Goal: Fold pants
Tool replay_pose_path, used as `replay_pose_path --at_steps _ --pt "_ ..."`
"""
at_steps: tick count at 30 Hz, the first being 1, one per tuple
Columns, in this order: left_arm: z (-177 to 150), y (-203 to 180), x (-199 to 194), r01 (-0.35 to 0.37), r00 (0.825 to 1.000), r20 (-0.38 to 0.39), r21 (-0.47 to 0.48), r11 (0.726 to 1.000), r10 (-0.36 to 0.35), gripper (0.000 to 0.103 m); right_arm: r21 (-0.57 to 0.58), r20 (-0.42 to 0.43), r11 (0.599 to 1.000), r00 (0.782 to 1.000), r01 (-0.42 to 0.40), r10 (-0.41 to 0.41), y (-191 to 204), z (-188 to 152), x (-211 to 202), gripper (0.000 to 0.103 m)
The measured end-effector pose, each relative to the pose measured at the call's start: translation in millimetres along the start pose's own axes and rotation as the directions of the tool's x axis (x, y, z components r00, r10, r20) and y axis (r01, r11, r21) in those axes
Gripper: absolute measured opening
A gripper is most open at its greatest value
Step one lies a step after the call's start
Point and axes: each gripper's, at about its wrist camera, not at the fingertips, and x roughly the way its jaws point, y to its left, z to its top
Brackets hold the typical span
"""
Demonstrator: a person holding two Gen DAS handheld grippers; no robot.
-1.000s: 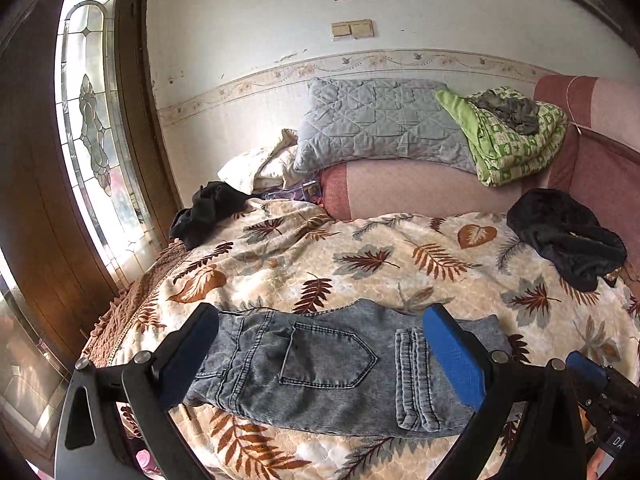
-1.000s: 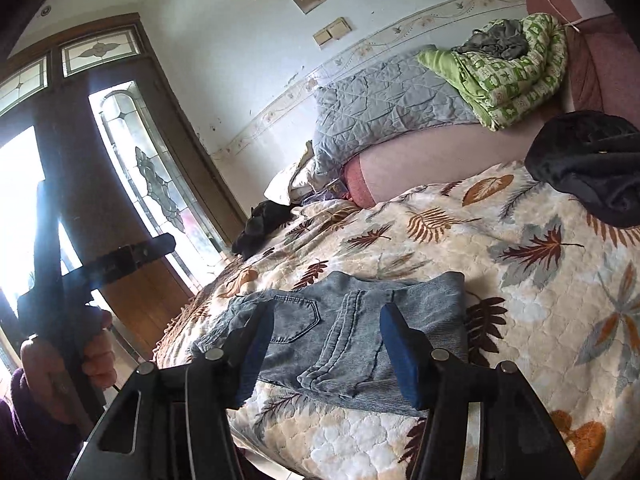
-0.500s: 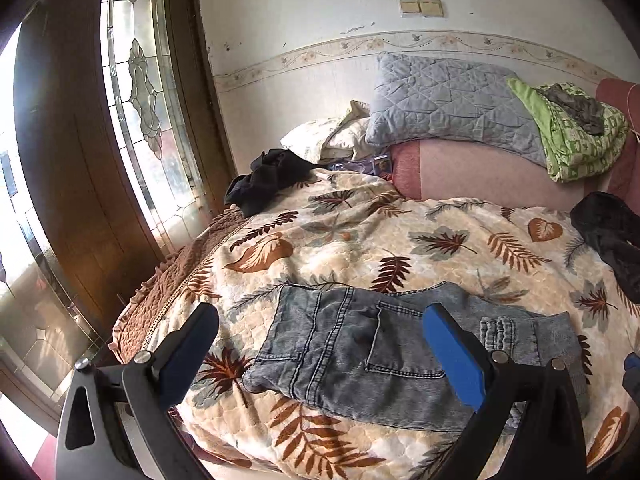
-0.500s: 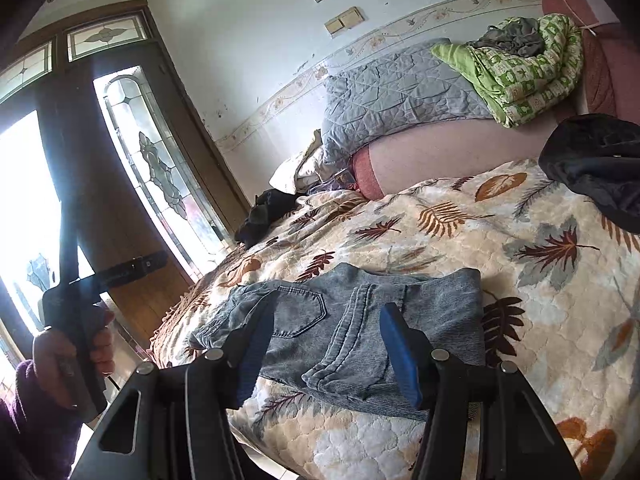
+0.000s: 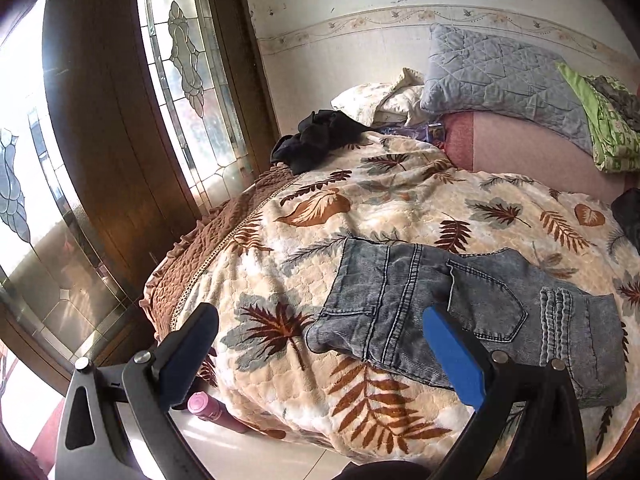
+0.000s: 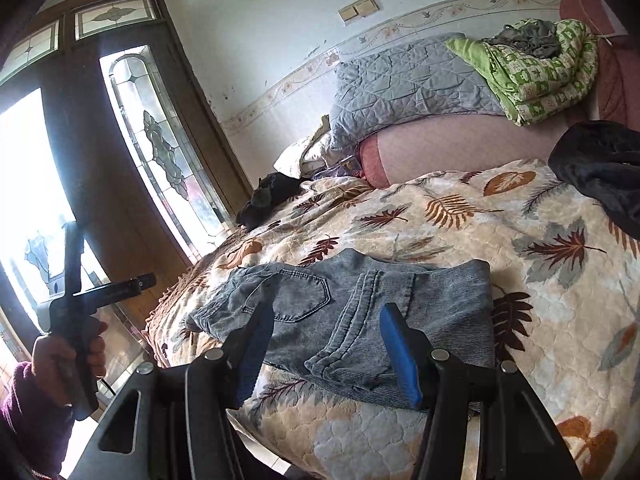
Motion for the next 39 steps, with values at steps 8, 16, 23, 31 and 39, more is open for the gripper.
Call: replay_pose_path --at_steps 8,16,23,31,39 --pt "-1.4 3.0 1.4 0.023 1.000 0.007 -0.019 1.000 -0.023 0.102 -0.032 -0.037 0.999 0.999 0.010 -0.011 11.6 -6.0 13.3 0.059" --pt "-5.8 -1.1 6.5 0.040 0.999 -0.010 -0.015 0.999 -0.040 0.102 -0.038 -0.056 0.999 0.998 0.010 -0.013 16.1 -7.3 22.9 0.059" --pt "-8.2 -6.2 11.9 0.050 0.998 -0.022 -0.011 0.999 -0.050 0.102 -0.037 -0.066 0.999 0.998 0.013 -0.015 16.1 -8.2 26.2 0.059" --pt "-9.7 -11.5 19.6 0.063 0.997 -0.034 -0.010 0.998 -0.064 0.102 -0.035 -0.081 0.999 0.997 0.016 -0.019 14.1 -8.3 31.4 0.059" --pt "-11.9 -10.0 30.7 0.070 0.996 -0.051 -0.019 0.997 -0.070 0.102 -0.052 -0.104 0.999 0.994 0.009 -0.015 18.7 -11.1 39.3 0.059"
